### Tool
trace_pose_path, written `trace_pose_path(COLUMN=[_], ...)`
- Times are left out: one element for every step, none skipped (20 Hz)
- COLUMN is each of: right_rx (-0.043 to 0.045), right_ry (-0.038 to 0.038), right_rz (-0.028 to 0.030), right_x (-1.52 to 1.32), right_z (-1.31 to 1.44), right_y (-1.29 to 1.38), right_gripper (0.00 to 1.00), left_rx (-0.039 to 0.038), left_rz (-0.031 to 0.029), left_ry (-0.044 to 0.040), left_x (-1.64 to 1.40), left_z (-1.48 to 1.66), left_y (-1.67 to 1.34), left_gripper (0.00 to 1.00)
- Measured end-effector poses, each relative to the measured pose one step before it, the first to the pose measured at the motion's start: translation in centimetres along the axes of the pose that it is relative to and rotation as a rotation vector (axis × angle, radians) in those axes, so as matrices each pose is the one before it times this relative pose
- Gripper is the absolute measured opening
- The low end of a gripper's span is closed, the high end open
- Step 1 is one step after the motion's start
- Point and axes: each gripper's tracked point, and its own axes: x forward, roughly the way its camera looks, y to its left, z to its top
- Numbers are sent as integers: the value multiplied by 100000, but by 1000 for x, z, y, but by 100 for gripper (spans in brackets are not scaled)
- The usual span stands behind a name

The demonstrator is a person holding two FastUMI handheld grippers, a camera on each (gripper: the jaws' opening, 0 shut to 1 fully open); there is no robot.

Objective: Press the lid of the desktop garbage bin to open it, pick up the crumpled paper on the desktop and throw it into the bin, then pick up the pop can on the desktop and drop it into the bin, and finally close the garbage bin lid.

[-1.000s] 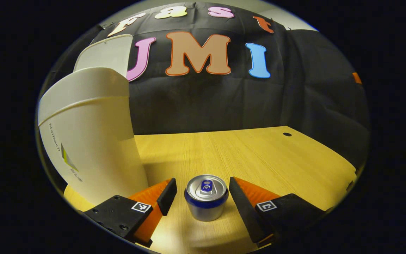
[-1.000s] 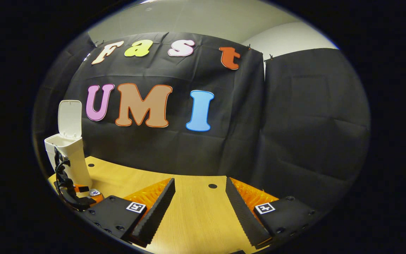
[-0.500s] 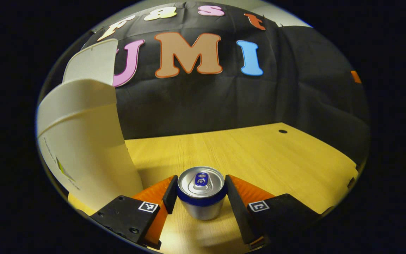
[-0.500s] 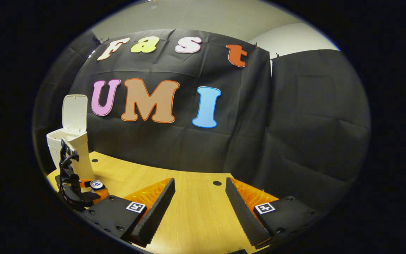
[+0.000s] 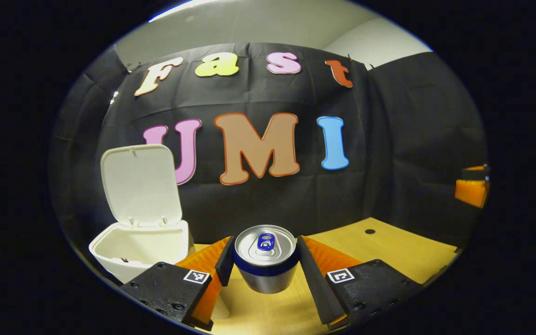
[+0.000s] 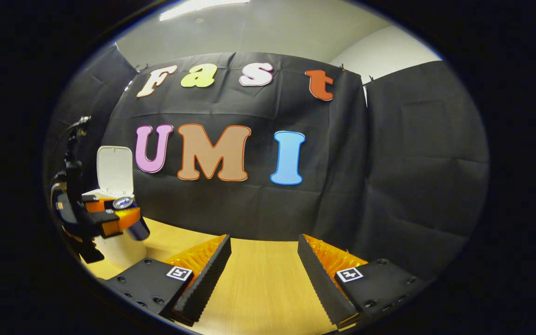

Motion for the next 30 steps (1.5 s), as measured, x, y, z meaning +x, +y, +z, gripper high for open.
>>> trace_pose_path(right_rx=[93,157,315,57,-342,-436,-348,-304,-256,-328,-446,-465,-416,-416,-251,-177,-248,-232,-140,-220,-366,-426,-501,-396,-177,-95,-153,-22,287,421], right_ry=[-64,-7,299,492,368,286,159,-5,-28,-97,274,548,699,755,756,649,530,328,260,346,549,307,-178,-305,-179,-71,-189,-79,-185,-144], right_rz=[867,771,1122,1255,815,645,649,388,342,176,44,70,-67,-125,-167,-46,-217,-354,-62,113,-45,-253,-180,-28,126,287,216,-56,134,143], right_x=[-73,-44,-23,97,157,-118,-60,135,124,283,156,206,89,101,68,129,-63,67,35,94,95,85,-166,-31,-56,-25,-48,-28,-44,-31], right_z=[-31,-43,-263,-162,-44,-141,8,6,26,143,-51,-185,-113,-227,-209,-117,-146,21,-140,-12,-107,-3,-27,127,27,101,79,-26,81,113], right_y=[364,316,434,427,381,-69,110,339,336,256,103,232,177,95,81,73,27,54,86,158,121,76,119,118,95,135,119,-75,-4,-57], right_gripper=[96,97,96,96,96,96,100,96,96,97,97,97,97,97,97,97,97,97,97,97,97,100,97,97,97,97,97,97,97,96], left_rx=[-193,533,911,795,731,1052,1386,1476,1107,434,-182,-483,-872,-920,-668,-177,576,335,-171,-288,-237,129,-3404,-725,834,105,202,228,148,53], left_rz=[2246,2577,2632,2544,2690,3167,2902,2941,2513,2282,1856,1457,1489,880,862,1100,1133,714,179,43,238,280,482,649,794,832,-48,-474,-470,-742], left_ry=[-1915,-1854,-1543,-1517,-1417,-1146,-920,-200,682,1190,2040,2387,2456,2518,2019,2121,1582,1529,1645,1526,1905,2013,-3184,-660,702,-709,-641,-1424,-1885,-2502], left_x=[-131,-96,69,200,202,115,373,473,453,478,488,348,357,385,474,293,351,242,304,172,223,131,-8,-20,16,-59,-134,-115,-252,-287], left_z=[1299,1055,982,729,536,437,198,-246,-407,-673,-953,-1171,-1088,-1159,-936,-889,-758,-901,-777,-788,-834,-838,178,237,-61,-12,331,775,1143,1395], left_y=[1258,1271,1490,1403,1477,1619,1434,1399,1267,1136,978,741,797,545,427,466,408,241,64,35,24,126,66,133,226,251,57,-156,-110,-161], left_gripper=[76,76,76,76,76,76,76,76,76,76,76,76,76,76,76,76,76,76,76,76,77,77,77,78,80,78,85,92,95,97])
